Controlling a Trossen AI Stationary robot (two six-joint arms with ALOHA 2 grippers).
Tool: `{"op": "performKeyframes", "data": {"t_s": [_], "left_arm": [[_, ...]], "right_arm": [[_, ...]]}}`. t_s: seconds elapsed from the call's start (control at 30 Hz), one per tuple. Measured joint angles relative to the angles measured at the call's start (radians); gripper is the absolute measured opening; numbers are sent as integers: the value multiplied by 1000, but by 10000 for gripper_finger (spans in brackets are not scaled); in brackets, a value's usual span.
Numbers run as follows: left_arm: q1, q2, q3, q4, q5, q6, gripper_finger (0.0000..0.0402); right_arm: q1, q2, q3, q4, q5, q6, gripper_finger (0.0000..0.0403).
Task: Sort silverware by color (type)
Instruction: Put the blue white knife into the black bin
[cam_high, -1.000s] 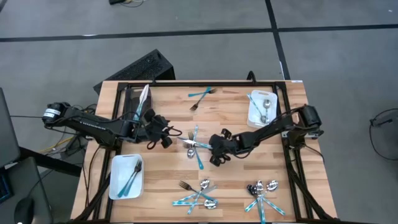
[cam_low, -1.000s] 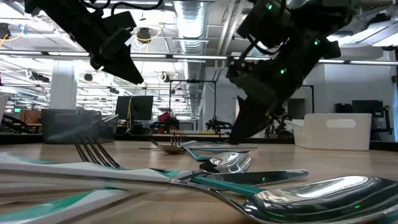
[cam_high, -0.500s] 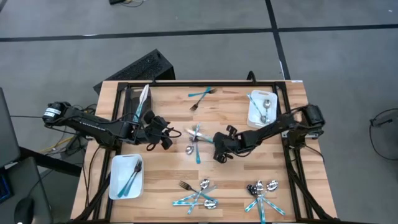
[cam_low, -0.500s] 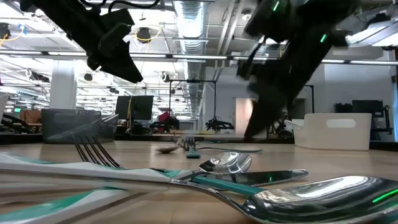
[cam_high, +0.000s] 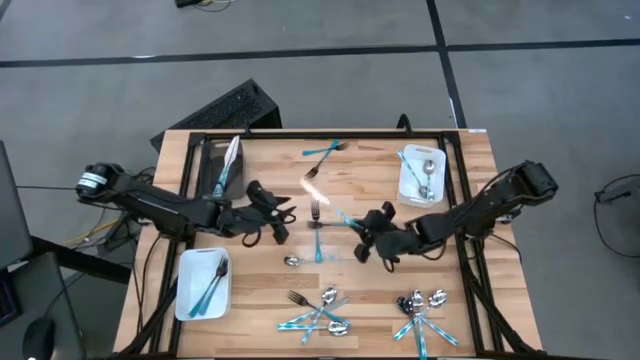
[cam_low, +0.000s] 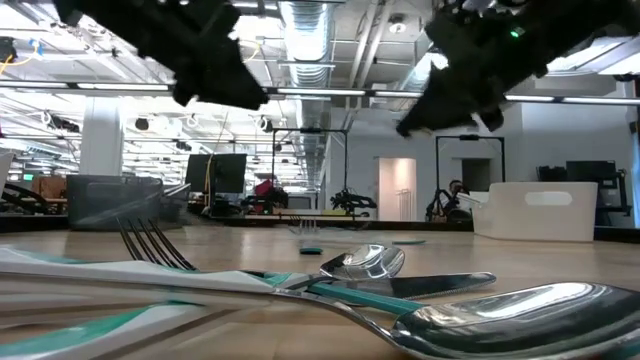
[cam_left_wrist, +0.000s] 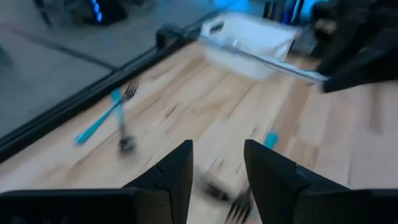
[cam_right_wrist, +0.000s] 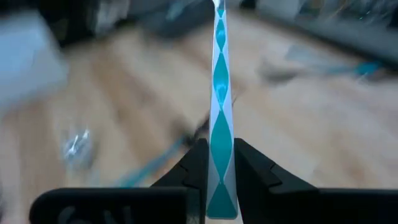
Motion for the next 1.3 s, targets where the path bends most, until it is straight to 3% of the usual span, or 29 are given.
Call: {"op": "performKeyframes", "data": {"t_s": [0.1,0.23,0.5,0.87,0.97,1.13,1.3], "left_arm": [[10,86,0,198,43,67,130],[17,206,0,477,148,176,135],[46,320,0,833,176,233,152],[110,321,2,835,236,177,149],[110,320,2,840,234,180,119],[109,319,5,845,254,181,28],[108,317,6,846,281,204,15]], "right_arm": [[18,17,-35,209,136,-34,76],[40,99,-44,476,192,-155,76],[63,260,-34,722,311,-328,76],[61,393,100,755,369,-540,76],[61,415,135,753,401,-588,76],[68,418,144,746,467,-622,76],[67,418,144,746,458,-621,87]]}}
